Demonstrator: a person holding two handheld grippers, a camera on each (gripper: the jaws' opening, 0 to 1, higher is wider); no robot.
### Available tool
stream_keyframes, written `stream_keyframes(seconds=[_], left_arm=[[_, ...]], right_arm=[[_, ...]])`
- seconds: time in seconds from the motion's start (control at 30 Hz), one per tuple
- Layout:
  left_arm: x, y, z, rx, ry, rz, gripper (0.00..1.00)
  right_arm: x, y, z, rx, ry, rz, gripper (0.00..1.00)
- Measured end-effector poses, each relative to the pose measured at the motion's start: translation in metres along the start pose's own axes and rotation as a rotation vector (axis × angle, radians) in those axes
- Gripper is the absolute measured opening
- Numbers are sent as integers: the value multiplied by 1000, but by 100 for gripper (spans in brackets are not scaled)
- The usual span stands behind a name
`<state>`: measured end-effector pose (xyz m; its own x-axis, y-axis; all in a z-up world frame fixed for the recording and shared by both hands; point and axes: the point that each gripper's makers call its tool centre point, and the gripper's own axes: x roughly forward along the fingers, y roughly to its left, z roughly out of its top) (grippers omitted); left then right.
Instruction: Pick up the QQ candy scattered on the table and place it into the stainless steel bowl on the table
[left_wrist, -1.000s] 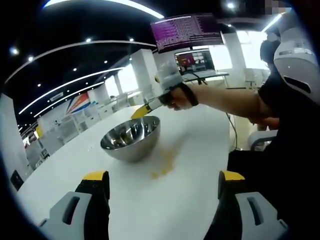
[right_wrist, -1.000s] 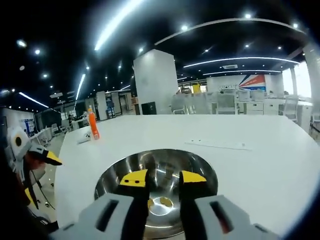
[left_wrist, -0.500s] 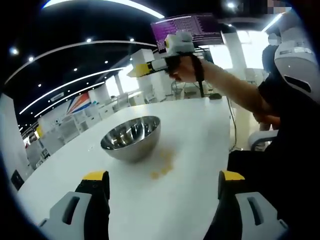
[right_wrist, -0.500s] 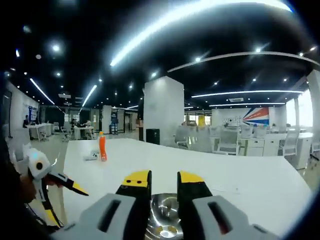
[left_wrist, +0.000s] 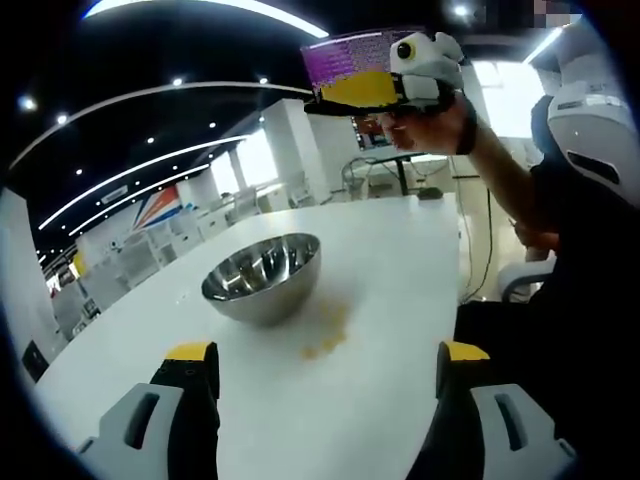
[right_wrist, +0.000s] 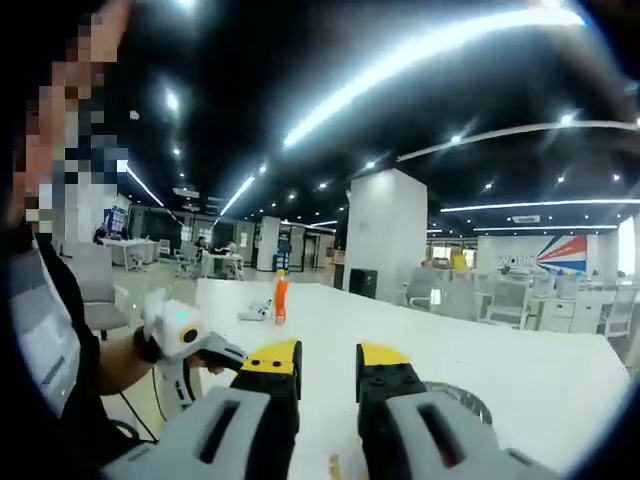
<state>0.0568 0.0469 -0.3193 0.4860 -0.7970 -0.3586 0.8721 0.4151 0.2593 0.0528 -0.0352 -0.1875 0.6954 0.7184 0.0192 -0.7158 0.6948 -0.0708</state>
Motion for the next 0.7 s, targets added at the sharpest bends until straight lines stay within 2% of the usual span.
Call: stream_keyframes(seconds=[0.1, 0.3, 0.43, 0.57, 0.7], left_arm=[[0, 0, 1, -1, -3, 0, 90], [1, 0, 4, 2, -8, 0, 90], [2, -1, 5, 3, -10, -3, 90], [2, -3, 4, 2, -7, -6, 90], [2, -7, 9, -9, -30, -22, 90]], right_arm=[[7, 5, -47, 52, 87, 1, 20], [17, 2, -115, 47, 216, -22, 20], [19, -9, -149, 79, 277, -49, 20], [18, -25, -173, 95, 318, -81, 20], [15, -43, -192, 110, 348, -125, 19]])
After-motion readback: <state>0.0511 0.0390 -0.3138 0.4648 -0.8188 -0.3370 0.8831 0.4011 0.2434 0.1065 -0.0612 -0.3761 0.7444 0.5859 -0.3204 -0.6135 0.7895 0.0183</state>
